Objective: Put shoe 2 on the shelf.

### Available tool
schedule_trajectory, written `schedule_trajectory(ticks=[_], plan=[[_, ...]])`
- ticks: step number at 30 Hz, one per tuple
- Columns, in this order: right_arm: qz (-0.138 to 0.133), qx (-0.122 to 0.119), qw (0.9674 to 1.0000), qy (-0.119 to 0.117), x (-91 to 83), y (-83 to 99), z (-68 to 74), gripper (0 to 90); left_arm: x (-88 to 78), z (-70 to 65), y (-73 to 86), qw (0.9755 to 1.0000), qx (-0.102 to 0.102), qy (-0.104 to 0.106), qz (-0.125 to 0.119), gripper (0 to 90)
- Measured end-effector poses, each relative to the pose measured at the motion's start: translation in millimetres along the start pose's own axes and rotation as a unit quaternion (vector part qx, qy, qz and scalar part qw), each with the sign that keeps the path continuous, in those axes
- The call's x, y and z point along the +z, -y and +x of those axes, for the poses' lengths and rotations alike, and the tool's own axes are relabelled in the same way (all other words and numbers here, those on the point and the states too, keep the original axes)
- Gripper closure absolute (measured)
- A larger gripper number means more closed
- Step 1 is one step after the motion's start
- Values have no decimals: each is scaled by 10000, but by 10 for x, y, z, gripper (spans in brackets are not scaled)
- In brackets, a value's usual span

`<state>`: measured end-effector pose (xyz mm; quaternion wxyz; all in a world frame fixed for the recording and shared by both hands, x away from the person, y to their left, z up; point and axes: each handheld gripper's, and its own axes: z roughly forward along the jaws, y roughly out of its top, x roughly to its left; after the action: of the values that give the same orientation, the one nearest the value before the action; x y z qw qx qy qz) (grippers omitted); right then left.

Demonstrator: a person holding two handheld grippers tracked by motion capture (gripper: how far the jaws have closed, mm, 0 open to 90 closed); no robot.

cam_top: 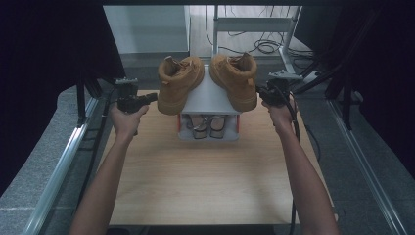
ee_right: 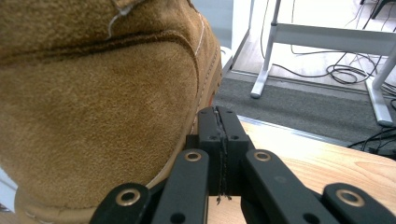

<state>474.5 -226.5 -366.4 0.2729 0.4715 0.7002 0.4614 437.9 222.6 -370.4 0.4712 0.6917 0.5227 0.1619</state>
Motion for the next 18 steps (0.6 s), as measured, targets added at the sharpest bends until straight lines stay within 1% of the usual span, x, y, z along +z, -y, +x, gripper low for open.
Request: schedule_trajectory(ticks=[4, 6, 8, 11, 12, 14, 15, 16, 17, 18], plan=[[-8, -34, 10000, 52, -2, 2, 17, 895, 19, -17, -12, 10000, -45, -72, -10, 900], [-14, -90, 9999, 94, -4, 2, 35, 895, 25, -20, -13, 9999, -82, -82, -20, 900], [-18, -90, 9999, 90, -5, 3, 38, 896, 27, -23, -12, 9999, -101, -89, -26, 900], [-21, -83, 9999, 116, -6, 5, 46, 896, 44, -28, -12, 9999, -156, -28, -34, 900], [-21, -94, 9999, 125, -6, 4, 48, 896, 58, -38, -10, 9998, -200, 33, -40, 900], [-14, -99, 9999, 126, -7, 2, 54, 896, 80, -64, -12, 9998, -179, -18, -56, 900], [4, -93, 9999, 62, -9, 2, 59, 896, 93, -71, -16, 9998, -173, 6, -48, 900], [18, -81, 10000, -37, -8, 2, 74, 896, 111, -82, -17, 9997, -222, 79, -29, 900], [35, -117, 9999, -111, -5, 2, 101, 896, 132, -101, -18, 9996, -238, 119, -21, 900], [33, -186, 9997, -146, -2, 1, 140, 896, 151, -123, -21, 9997, -203, 134, -22, 900]])
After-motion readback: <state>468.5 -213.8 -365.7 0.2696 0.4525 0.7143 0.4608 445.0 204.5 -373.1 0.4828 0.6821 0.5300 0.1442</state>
